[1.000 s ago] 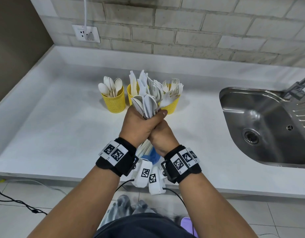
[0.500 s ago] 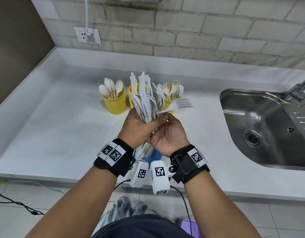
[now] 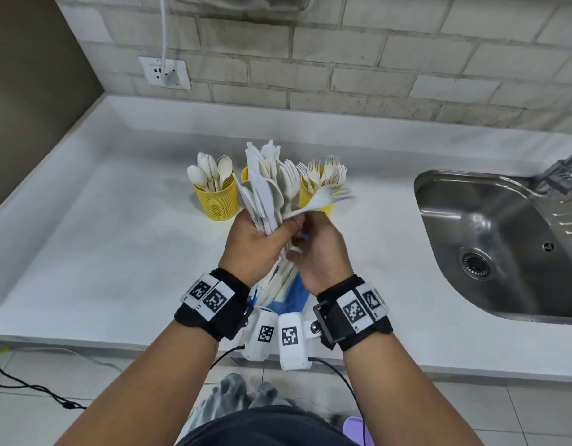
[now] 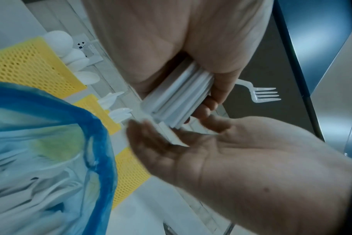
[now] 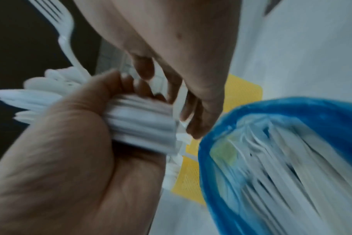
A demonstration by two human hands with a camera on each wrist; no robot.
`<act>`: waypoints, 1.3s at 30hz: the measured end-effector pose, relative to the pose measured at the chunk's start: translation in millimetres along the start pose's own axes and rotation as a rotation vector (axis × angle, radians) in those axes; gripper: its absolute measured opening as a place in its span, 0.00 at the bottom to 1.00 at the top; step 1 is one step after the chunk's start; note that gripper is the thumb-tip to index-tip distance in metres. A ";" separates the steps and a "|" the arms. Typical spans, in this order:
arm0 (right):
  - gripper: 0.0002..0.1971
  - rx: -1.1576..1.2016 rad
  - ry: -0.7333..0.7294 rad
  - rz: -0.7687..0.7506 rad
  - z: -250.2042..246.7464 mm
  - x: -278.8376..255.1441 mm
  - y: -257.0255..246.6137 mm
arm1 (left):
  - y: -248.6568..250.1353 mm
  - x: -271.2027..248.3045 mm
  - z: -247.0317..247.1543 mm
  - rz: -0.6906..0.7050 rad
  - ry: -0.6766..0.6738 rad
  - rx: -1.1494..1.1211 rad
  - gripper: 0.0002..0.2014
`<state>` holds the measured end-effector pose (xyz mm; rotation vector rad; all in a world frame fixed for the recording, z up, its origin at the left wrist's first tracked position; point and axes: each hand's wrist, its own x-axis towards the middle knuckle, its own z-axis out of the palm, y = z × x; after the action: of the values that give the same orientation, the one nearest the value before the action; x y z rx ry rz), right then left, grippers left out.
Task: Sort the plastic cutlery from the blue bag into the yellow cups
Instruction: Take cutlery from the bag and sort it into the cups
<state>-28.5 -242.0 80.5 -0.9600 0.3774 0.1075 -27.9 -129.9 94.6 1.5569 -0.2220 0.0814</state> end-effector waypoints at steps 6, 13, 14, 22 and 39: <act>0.11 -0.456 -0.020 -0.641 8.7 -21.5 -39.7 | -12.2 9.0 -20.2 -0.073 0.010 0.136 0.06; 0.13 -1.146 0.015 -1.101 30.8 -13.8 -52.3 | -6.4 18.7 -31.0 -0.006 -0.054 0.232 0.12; 0.16 -1.204 0.020 -1.109 34.9 -13.8 -49.4 | -3.2 20.2 -32.3 0.019 -0.051 0.225 0.14; 0.34 -1.058 -0.110 -0.980 58.9 -2.9 -36.7 | 4.6 41.6 -60.0 0.091 -0.056 0.231 0.13; 0.12 -0.798 -0.137 -0.876 96.4 1.4 -56.4 | 5.2 59.6 -112.1 0.256 -0.073 0.231 0.18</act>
<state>12.9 -195.8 173.4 -1.8175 -0.2698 -0.5112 39.4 -23.4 111.3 1.7559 -0.4831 0.2584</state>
